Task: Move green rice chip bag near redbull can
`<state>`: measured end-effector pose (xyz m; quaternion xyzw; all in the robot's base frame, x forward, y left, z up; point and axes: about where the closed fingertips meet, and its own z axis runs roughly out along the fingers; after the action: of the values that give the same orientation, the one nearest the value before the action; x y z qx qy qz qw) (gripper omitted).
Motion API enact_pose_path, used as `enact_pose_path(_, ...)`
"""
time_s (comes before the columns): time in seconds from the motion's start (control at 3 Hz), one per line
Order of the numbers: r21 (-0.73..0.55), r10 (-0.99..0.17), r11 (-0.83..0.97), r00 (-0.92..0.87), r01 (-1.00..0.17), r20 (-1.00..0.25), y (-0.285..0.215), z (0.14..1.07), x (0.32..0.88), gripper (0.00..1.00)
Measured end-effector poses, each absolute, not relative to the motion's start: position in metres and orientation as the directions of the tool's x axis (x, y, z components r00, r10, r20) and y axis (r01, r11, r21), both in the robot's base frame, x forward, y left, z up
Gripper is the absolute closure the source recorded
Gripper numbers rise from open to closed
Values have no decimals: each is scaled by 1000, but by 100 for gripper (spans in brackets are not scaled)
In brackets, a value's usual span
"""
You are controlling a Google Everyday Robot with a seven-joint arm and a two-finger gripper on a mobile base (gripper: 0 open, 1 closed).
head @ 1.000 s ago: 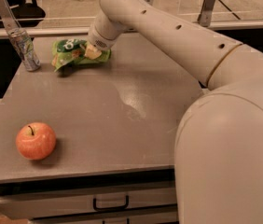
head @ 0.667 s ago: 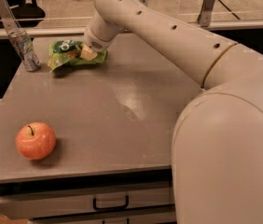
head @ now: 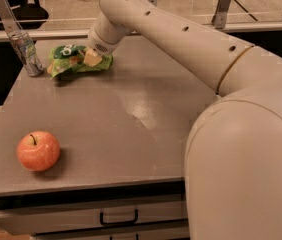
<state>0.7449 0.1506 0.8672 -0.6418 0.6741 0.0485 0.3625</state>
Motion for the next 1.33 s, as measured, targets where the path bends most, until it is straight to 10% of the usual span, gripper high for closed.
enact_pose_path(0.67,-421,-808,182,109,-888,-578,143,898,747,0)
enact_pose_path(1.33,-518,-743,280,159,-808,-650,59,985,740,0)
